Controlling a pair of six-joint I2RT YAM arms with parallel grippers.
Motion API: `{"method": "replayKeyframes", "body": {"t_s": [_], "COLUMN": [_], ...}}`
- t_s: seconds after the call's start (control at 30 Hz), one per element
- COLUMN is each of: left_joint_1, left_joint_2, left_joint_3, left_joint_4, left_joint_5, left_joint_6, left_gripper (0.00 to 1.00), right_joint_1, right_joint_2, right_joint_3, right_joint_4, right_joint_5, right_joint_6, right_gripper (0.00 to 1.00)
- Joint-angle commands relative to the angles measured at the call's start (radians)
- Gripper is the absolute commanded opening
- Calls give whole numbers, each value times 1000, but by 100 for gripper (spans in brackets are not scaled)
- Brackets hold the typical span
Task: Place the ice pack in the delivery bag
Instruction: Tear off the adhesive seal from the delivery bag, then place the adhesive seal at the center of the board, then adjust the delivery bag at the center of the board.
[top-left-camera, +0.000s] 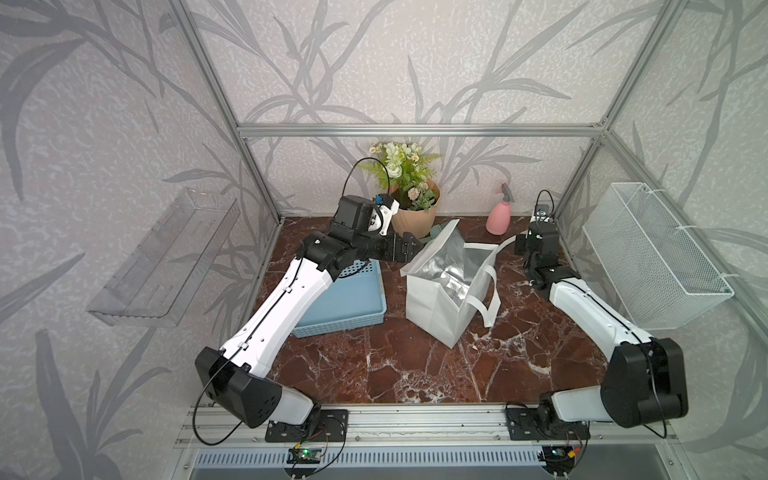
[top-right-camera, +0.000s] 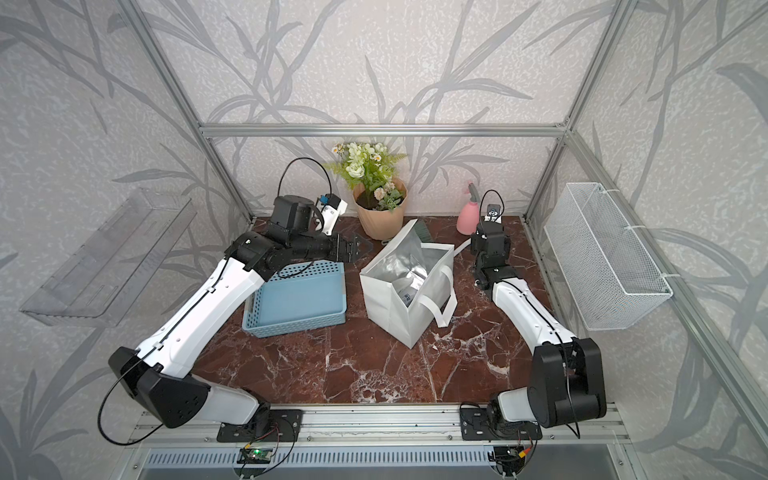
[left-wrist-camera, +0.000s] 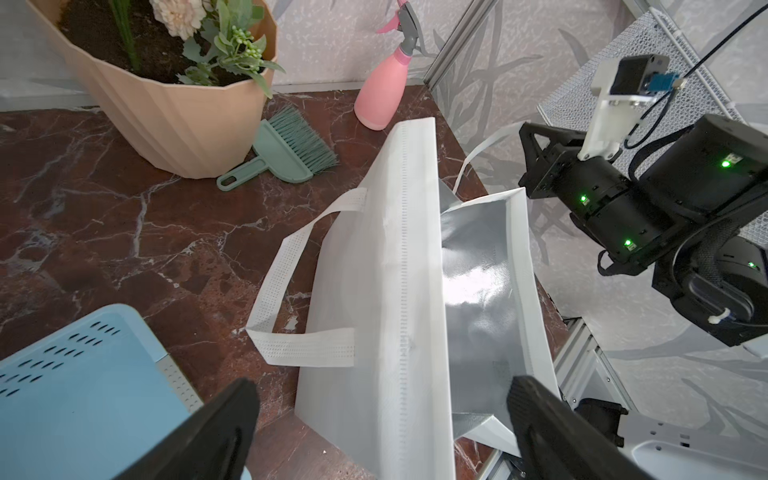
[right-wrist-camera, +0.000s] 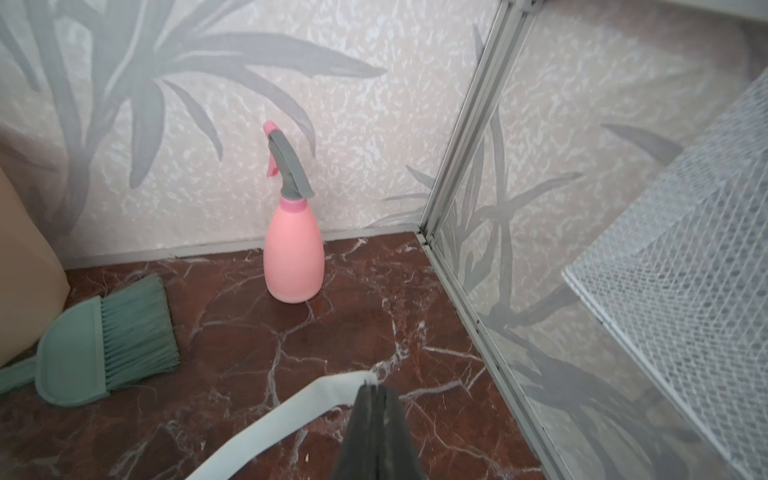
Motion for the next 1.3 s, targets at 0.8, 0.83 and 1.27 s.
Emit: {"method": "replayKeyframes", "body": {"t_s": [0.8,0.83,1.27], "left_joint_1": [19,19,-21], "left_joint_2": [-245,-264,-417], "left_joint_3": [-387,-404,-661], "left_joint_4": [311,328,422], "left_joint_5": [-111,-102,-54], "left_joint_6": [95,96,77], "left_gripper": [100,98,81], "right_joint_1": [-17,-14,5], "right_joint_2": [-479,-506,-328], "right_joint_3": [-385,-384,-15], "right_joint_4": [-207,-214,-358], "right_joint_5": [-470,-487,-893], "right_joint_6": [274,275,140], "right_gripper": [75,74,68]}}
